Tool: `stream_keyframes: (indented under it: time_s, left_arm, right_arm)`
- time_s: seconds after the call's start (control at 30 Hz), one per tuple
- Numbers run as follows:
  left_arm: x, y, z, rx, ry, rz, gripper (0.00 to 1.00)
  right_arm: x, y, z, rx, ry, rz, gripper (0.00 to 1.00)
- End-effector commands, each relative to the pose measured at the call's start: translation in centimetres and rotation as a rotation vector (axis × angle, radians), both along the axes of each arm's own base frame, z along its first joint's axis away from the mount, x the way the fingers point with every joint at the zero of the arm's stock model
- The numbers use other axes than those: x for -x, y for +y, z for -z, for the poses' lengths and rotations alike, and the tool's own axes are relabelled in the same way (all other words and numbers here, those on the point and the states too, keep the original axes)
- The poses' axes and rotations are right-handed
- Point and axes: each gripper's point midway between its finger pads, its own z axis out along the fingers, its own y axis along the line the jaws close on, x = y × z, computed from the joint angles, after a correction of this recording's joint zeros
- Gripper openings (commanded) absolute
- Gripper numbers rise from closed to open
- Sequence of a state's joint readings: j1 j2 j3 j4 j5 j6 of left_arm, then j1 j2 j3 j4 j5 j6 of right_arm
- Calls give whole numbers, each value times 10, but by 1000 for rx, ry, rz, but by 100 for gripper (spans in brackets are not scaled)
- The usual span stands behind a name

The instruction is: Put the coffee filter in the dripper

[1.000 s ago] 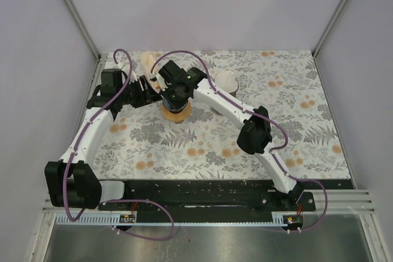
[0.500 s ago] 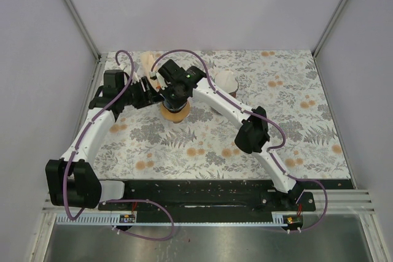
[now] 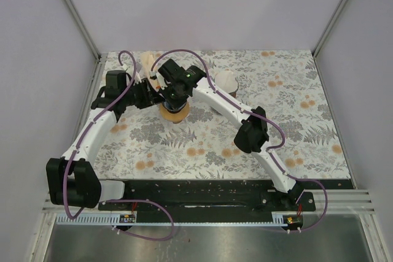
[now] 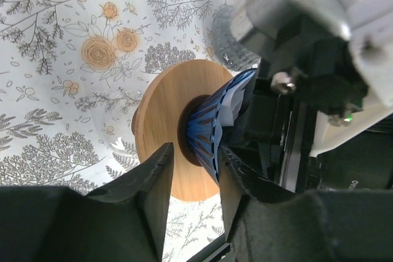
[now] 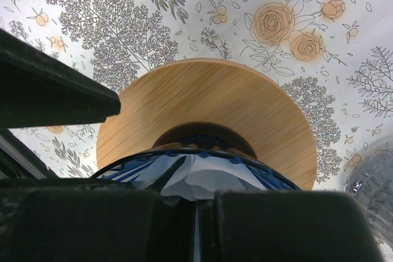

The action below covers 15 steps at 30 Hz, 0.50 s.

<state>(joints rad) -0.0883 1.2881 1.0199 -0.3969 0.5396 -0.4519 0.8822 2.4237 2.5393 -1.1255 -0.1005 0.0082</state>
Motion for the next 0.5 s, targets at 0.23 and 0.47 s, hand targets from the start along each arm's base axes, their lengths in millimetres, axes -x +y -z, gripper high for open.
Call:
stream_keyframes:
  time_s: [0.23,0.47]
  left_arm:
    - [-8,1,4,-31,-40,-6,13]
    - [-9,4,0,-46,-45,-11,0]
  right_arm:
    - [14,8,-15,-53,41,-30,0]
    - [8,7,-53,-115,-37,-37,0]
